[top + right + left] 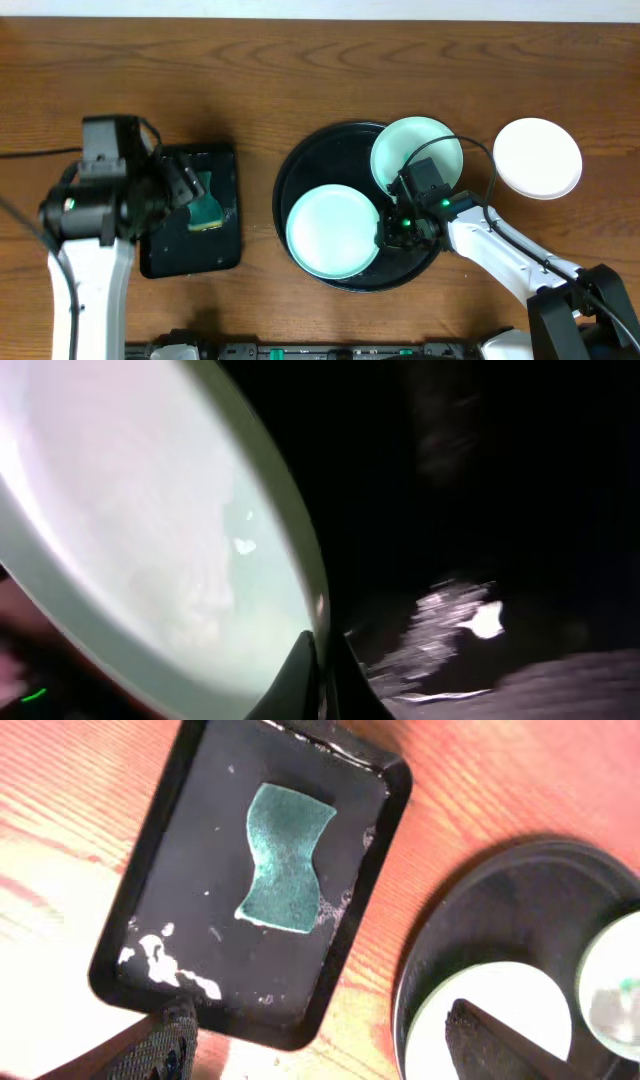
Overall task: Clean dirty plates on tray and stack at the side
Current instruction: 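Lift the green plate with the right gripper off the round tray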
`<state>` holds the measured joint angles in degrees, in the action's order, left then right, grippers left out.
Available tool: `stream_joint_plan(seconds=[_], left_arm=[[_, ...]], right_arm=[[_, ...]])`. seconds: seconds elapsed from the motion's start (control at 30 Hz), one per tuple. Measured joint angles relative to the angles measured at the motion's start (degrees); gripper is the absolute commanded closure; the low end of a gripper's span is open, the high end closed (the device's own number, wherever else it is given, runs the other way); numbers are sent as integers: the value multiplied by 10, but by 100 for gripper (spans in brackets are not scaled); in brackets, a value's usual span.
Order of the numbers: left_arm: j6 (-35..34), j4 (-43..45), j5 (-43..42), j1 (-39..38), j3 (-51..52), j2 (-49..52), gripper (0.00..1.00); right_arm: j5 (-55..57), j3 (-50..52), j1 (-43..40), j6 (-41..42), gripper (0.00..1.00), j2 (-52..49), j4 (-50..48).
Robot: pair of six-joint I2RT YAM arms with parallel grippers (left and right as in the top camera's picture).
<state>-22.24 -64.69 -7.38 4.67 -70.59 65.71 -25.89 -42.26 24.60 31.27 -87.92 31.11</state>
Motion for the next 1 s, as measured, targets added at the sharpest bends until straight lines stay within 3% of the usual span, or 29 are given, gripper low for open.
stream_joint_plan(seconds=[0.33, 0.7, 0.87, 1.0], left_arm=[[0, -18, 0, 0, 0, -23, 20], [0, -28, 0, 0, 0, -5, 20], [0, -37, 0, 0, 0, -5, 20], [0, -37, 0, 0, 0, -5, 20]], right_arm=[[-183, 1, -6, 45, 98, 0, -89], [-215, 1, -97, 42, 98, 0, -295], [-205, -3, -141, -3, 98, 18, -254], [-137, -37, -150, -55, 98, 48, -114]])
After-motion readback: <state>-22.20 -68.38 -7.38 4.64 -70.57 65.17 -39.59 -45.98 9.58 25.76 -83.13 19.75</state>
